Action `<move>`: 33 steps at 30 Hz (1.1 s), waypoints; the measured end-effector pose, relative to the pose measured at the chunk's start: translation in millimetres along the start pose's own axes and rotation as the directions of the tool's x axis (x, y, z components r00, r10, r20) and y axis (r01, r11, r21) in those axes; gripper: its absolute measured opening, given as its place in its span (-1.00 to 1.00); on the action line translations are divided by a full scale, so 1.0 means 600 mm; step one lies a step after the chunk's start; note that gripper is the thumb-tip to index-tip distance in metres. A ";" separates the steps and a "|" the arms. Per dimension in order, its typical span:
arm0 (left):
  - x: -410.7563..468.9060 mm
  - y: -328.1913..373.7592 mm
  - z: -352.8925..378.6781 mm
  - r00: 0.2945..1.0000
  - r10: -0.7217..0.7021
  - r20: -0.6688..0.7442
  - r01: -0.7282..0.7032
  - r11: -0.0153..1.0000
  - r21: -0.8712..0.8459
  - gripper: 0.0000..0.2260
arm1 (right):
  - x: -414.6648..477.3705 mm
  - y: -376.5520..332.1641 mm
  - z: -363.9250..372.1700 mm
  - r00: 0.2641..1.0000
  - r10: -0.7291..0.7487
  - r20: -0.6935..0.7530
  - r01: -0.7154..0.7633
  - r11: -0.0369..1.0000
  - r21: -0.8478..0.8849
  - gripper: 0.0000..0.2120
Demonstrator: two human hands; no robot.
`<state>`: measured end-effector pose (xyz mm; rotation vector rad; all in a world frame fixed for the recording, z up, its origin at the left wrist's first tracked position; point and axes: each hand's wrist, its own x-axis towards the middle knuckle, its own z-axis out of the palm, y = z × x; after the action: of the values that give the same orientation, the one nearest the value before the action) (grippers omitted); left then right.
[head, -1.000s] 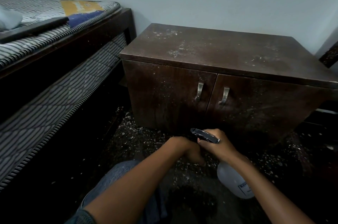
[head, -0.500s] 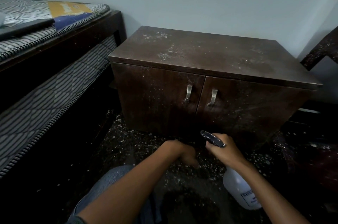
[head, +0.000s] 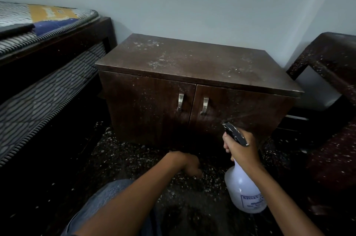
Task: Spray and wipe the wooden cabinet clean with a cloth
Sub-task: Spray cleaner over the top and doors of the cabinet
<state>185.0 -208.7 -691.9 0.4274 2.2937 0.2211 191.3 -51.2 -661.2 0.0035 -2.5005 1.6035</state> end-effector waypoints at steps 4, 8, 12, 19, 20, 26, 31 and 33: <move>-0.009 -0.003 -0.007 0.990 -0.011 -0.138 0.004 0.999 -0.050 -0.55 | -0.004 -0.016 -0.006 0.997 -0.074 -0.036 0.076 0.996 0.039 -0.76; -0.019 -0.004 -0.021 0.922 -0.107 -0.373 0.030 0.978 -0.208 -0.59 | -0.011 -0.054 -0.031 0.980 -0.138 -0.142 0.163 0.970 0.179 -0.85; -0.023 0.004 -0.031 0.828 -0.172 -0.534 -0.028 0.938 -0.346 -0.68 | 0.003 -0.079 -0.056 0.957 -0.100 -0.271 0.169 0.954 0.246 -0.81; -0.031 0.018 -0.050 0.644 -0.203 -0.738 -0.228 0.870 -0.438 -0.77 | 0.012 -0.064 -0.086 0.914 0.071 -0.399 0.042 0.963 0.267 -0.71; -0.031 0.019 -0.052 0.609 -0.217 -0.763 -0.254 0.858 -0.446 -0.78 | 0.012 -0.064 -0.092 0.904 0.095 -0.418 0.030 0.959 0.282 -0.71; -0.038 0.039 -0.054 0.503 -0.274 -0.820 -0.350 0.803 -0.483 -0.83 | 0.009 -0.069 -0.115 0.836 0.162 -0.524 0.046 0.931 0.361 -0.78; -0.039 0.049 -0.052 0.533 -0.252 -0.808 -0.364 0.793 -0.488 -0.84 | 0.014 -0.063 -0.119 0.781 0.215 -0.587 0.034 0.923 0.384 -0.73; -0.040 0.050 -0.052 0.531 -0.245 -0.811 -0.373 0.792 -0.483 -0.84 | 0.018 -0.066 -0.116 0.784 0.228 -0.578 0.038 0.911 0.411 -0.69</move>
<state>184.6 -190.4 -645.7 0.0201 2.9166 1.4975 194.3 -4.1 -595.9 -0.5226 -1.6675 1.7641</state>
